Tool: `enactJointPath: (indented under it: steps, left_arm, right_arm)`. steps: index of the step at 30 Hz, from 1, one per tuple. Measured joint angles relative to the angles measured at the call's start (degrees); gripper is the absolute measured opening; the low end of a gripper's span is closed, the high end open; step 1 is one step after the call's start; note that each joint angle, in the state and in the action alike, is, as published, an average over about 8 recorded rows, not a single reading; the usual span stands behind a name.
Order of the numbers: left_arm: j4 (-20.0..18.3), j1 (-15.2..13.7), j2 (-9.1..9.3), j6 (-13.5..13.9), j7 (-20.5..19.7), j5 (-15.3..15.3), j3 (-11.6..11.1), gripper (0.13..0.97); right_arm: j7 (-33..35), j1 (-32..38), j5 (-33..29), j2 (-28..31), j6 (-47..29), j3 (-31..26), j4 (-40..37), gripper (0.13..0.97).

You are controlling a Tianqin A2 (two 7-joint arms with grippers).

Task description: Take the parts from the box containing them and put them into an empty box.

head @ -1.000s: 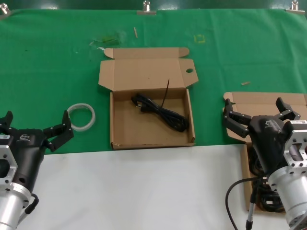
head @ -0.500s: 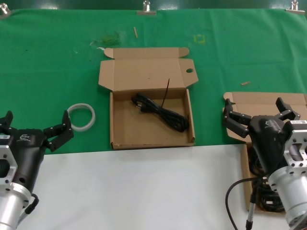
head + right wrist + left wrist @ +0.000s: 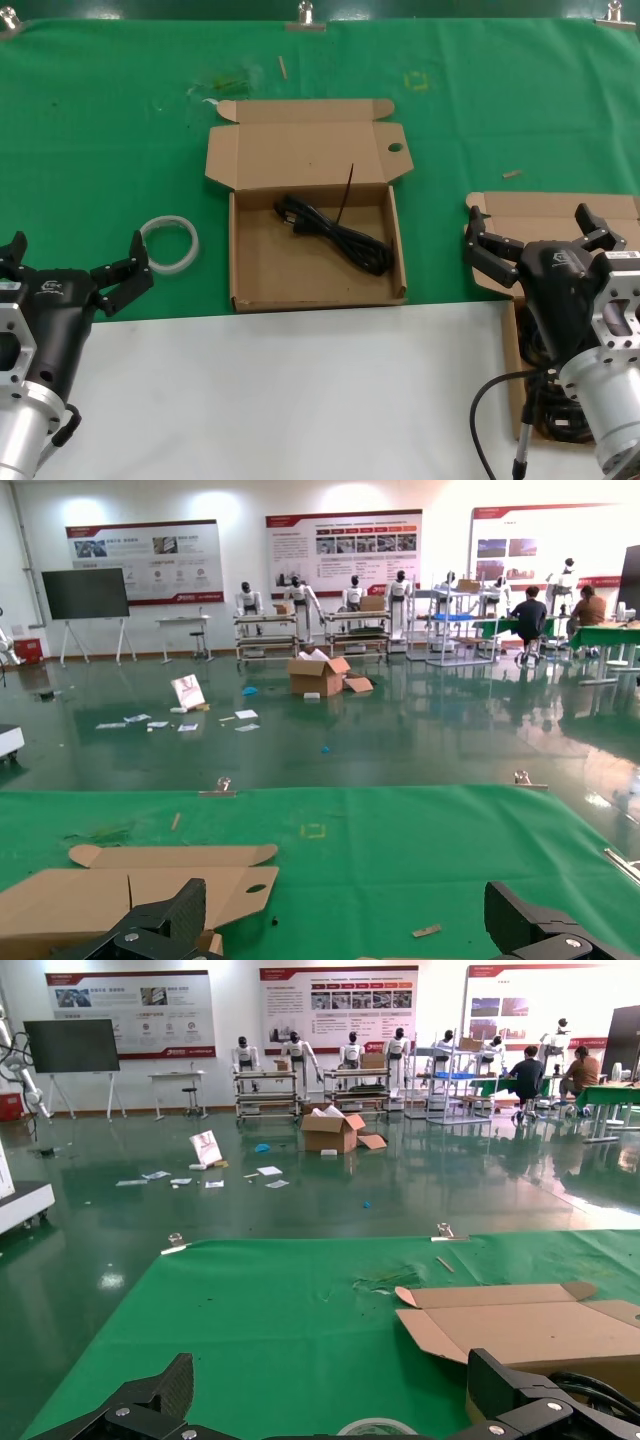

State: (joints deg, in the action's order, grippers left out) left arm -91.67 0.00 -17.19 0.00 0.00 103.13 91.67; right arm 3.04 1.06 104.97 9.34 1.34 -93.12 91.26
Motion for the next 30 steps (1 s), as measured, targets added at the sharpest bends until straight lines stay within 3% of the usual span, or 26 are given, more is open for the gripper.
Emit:
enactJointPath:
  steps: [30]
  left_arm:
    - [0.0, 0.0, 0.0, 0.0, 0.0, 0.0, 0.0, 0.966]
  right_arm:
    - [0.0, 0.0, 0.0, 0.0, 0.0, 0.0, 0.0, 0.966]
